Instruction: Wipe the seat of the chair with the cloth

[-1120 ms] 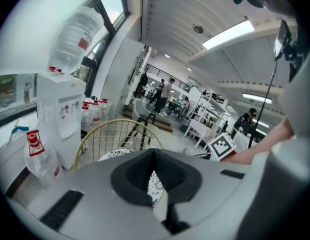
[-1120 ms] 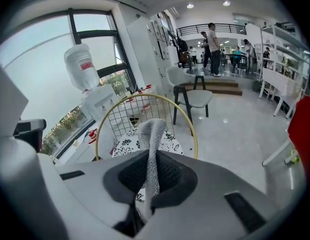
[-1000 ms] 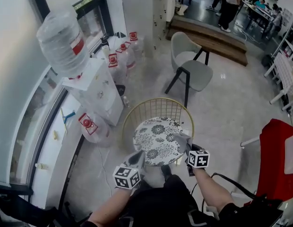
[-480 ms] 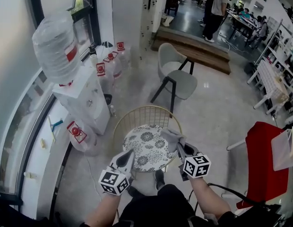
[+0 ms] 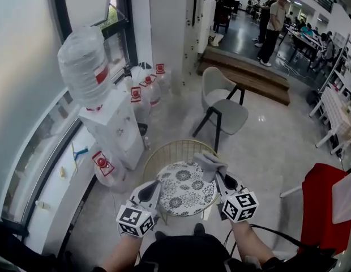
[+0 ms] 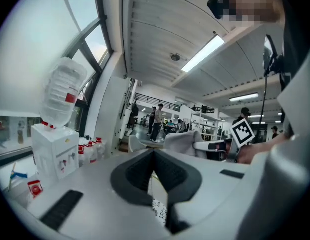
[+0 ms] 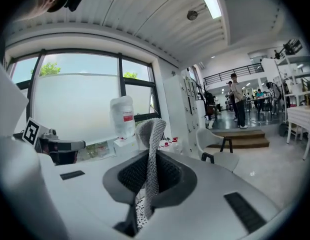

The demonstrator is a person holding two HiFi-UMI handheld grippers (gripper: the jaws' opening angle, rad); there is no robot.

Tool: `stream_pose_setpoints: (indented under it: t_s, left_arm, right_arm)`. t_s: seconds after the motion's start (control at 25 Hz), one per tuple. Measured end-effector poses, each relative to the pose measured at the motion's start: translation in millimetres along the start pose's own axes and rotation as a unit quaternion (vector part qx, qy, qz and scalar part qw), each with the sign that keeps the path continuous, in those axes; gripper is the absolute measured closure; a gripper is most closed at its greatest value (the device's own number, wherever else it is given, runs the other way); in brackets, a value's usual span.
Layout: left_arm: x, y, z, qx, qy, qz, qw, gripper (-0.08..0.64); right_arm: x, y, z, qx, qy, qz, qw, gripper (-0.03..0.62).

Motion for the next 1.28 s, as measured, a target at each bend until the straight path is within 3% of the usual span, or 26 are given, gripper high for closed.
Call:
stream_pose_setpoints:
  t_s: [0.28, 0.44, 0.88, 1.04, 1.28]
  left_arm:
    - [-31, -14, -9, -0.057, -0.004, -0.024, 0.9981, 0.554]
    - [-38, -21, -15, -0.043, 0.010, -0.047, 0.9979, 0.554]
    - [-54, -27, -16, -0.070, -0.030, -0.046, 0.9960, 0.554]
    - [-57, -24, -13, -0.080, -0.012, -0.054, 0.9953, 0.554]
    - [-63, -21, -12, -0.078, -0.035, -0.060, 0.9945, 0.554]
  right_arm:
    - [-41, -3, -12, -0.027, 0.027, -0.036, 0.999, 0.571]
    - [-54, -5, -12, -0.047, 0.044, -0.040, 0.997, 0.571]
    - [-65, -17, -16, -0.071, 0.043, -0.049, 0.995, 0.571]
    - [-68, -14, -16, -0.076, 0.043, -0.054, 0.995, 0.571]
    - [-66, -12, -11, -0.077, 0.043, -0.060, 0.994, 0.571]
Point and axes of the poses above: the fingertips, and each gripper's own axes: y backward along the fingers, z to its left, x out of its underside, the point moved 9 cm from there along y, backward along the fingers, and after that the axes turned 11 degrees about -y, right-handed, at the moved point
